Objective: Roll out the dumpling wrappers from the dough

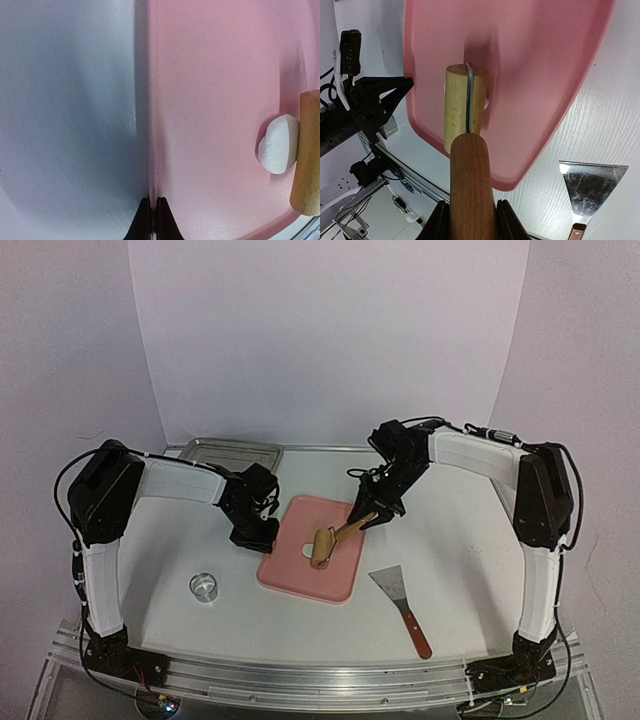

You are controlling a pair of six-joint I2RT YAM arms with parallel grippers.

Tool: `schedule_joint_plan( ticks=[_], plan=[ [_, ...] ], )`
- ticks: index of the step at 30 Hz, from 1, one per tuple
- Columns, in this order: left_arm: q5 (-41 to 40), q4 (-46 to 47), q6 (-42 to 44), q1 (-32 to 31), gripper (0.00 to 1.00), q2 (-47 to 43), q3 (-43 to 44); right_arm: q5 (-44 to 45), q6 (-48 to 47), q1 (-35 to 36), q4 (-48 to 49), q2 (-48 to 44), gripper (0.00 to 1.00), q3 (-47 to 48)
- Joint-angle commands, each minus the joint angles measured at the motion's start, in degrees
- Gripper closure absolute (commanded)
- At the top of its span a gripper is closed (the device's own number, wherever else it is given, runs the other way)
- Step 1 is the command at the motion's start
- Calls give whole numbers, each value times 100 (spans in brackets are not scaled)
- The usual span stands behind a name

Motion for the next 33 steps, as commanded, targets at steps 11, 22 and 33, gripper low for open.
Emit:
schedule_joint_plan(
  ticks=[11, 22, 33],
  plan=[
    [-297, -419, 94, -95, 100, -102, -225, 1752, -300, 144, -790, 491, 100, -56],
    [-300, -359, 28, -95, 100, -211, -353, 1965, -401, 274, -973, 763, 100, 154],
    [-296, -309, -24, -96, 100, -291, -440, 2325, -562, -128, -1078, 440, 100, 68]
  ],
)
